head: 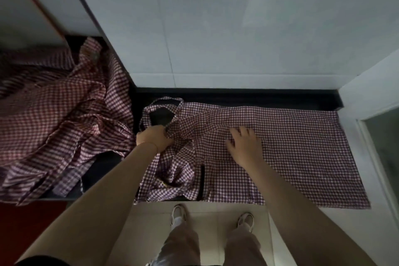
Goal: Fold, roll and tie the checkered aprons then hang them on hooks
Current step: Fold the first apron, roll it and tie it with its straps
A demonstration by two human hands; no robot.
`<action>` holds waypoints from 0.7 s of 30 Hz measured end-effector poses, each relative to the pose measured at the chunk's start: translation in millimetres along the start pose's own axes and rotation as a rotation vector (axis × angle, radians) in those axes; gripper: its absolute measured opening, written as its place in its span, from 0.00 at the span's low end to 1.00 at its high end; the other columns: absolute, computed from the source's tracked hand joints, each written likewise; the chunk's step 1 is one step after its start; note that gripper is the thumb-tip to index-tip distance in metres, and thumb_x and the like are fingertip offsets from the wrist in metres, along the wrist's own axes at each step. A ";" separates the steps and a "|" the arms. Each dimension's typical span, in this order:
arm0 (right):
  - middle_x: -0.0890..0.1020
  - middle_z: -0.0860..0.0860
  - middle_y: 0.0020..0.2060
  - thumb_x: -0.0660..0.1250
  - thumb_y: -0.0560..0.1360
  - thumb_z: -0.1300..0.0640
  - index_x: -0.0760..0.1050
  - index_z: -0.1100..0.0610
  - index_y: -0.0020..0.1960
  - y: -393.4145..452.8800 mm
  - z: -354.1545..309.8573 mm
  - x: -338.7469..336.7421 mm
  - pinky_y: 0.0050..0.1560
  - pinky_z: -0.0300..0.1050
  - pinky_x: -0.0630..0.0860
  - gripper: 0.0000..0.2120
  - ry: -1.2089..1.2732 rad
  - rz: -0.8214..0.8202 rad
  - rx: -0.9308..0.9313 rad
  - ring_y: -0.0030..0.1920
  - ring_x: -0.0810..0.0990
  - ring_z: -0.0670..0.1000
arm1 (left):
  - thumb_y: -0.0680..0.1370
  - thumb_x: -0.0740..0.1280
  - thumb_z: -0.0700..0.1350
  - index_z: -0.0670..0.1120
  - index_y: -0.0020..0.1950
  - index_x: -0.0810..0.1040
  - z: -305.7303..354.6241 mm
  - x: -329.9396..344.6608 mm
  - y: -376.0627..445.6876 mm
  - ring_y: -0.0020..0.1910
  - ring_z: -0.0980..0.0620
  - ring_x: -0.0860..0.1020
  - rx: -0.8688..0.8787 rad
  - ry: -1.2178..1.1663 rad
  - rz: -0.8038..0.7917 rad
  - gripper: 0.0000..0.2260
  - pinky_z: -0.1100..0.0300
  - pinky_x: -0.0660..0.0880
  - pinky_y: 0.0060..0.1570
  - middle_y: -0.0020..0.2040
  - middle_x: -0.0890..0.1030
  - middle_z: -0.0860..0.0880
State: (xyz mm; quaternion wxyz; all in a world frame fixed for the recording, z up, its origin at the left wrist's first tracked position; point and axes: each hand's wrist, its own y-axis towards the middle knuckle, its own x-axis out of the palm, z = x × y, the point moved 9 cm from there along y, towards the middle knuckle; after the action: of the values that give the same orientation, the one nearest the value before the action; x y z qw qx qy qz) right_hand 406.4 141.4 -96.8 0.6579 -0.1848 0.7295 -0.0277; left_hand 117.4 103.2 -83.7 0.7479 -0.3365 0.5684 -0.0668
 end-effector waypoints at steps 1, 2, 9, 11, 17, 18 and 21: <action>0.71 0.53 0.67 0.56 0.81 0.42 0.68 0.51 0.71 2.8 -0.3 -2.8 0.62 0.55 0.72 0.22 -0.002 -0.015 0.062 0.66 0.69 0.56 | 0.75 0.68 0.62 0.47 0.60 0.78 -4.4 1.2 2.7 0.59 0.45 0.77 0.028 -0.031 -0.043 0.22 0.50 0.72 0.62 0.58 0.80 0.46; 0.72 0.54 0.67 0.57 0.81 0.44 0.69 0.53 0.69 6.8 -5.1 -6.6 0.62 0.56 0.71 0.21 -0.011 -0.034 0.119 0.66 0.69 0.56 | 0.74 0.69 0.63 0.47 0.56 0.80 -7.5 0.7 5.0 0.56 0.46 0.77 0.063 -0.075 -0.072 0.22 0.51 0.74 0.59 0.55 0.81 0.47; 0.80 0.55 0.54 0.62 0.79 0.62 0.71 0.56 0.67 56.2 -105.6 -47.6 0.54 0.52 0.78 0.17 0.314 0.050 -0.101 0.53 0.79 0.54 | 0.76 0.71 0.48 0.49 0.40 0.79 -4.1 -52.6 12.5 0.44 0.52 0.79 0.238 -0.449 0.216 0.06 0.58 0.76 0.48 0.41 0.80 0.53; 0.81 0.56 0.58 0.59 0.80 0.63 0.66 0.51 0.74 65.7 -136.8 -38.2 0.56 0.53 0.78 0.23 0.411 -0.116 -0.185 0.54 0.80 0.55 | 0.77 0.70 0.47 0.48 0.47 0.81 -8.3 -52.6 23.1 0.49 0.49 0.79 0.204 -0.459 0.210 0.04 0.55 0.77 0.52 0.46 0.81 0.51; 0.82 0.56 0.54 0.63 0.79 0.59 0.80 0.59 0.57 84.4 -144.5 -17.0 0.55 0.49 0.77 0.11 0.206 -0.357 -0.122 0.53 0.80 0.55 | 0.77 0.69 0.52 0.47 0.64 0.78 8.3 -15.4 51.6 0.59 0.47 0.78 0.199 -0.518 -0.097 0.17 0.52 0.73 0.64 0.60 0.81 0.48; 0.82 0.55 0.49 0.64 0.78 0.57 0.81 0.60 0.51 87.8 -142.2 -23.8 0.48 0.46 0.77 0.09 0.299 -0.348 -0.094 0.49 0.80 0.53 | 0.77 0.70 0.52 0.48 0.61 0.80 10.7 -15.7 54.8 0.58 0.48 0.78 0.208 -0.545 -0.109 0.15 0.52 0.73 0.64 0.58 0.81 0.48; 0.79 0.54 0.38 0.64 0.76 0.52 0.75 0.58 0.39 97.6 -127.4 -45.3 0.39 0.44 0.70 0.11 0.610 -0.274 0.067 0.38 0.78 0.52 | 0.77 0.69 0.47 0.45 0.46 0.83 14.1 -14.0 59.5 0.49 0.47 0.81 0.216 -0.595 -0.197 0.07 0.55 0.77 0.56 0.47 0.84 0.47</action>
State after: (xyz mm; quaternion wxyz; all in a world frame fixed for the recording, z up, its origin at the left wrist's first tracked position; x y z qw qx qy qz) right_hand 263.1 220.2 -64.6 0.4053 -0.2425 0.8599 -0.1937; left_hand 108.4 161.5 -105.1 0.9024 -0.3133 0.2793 -0.0977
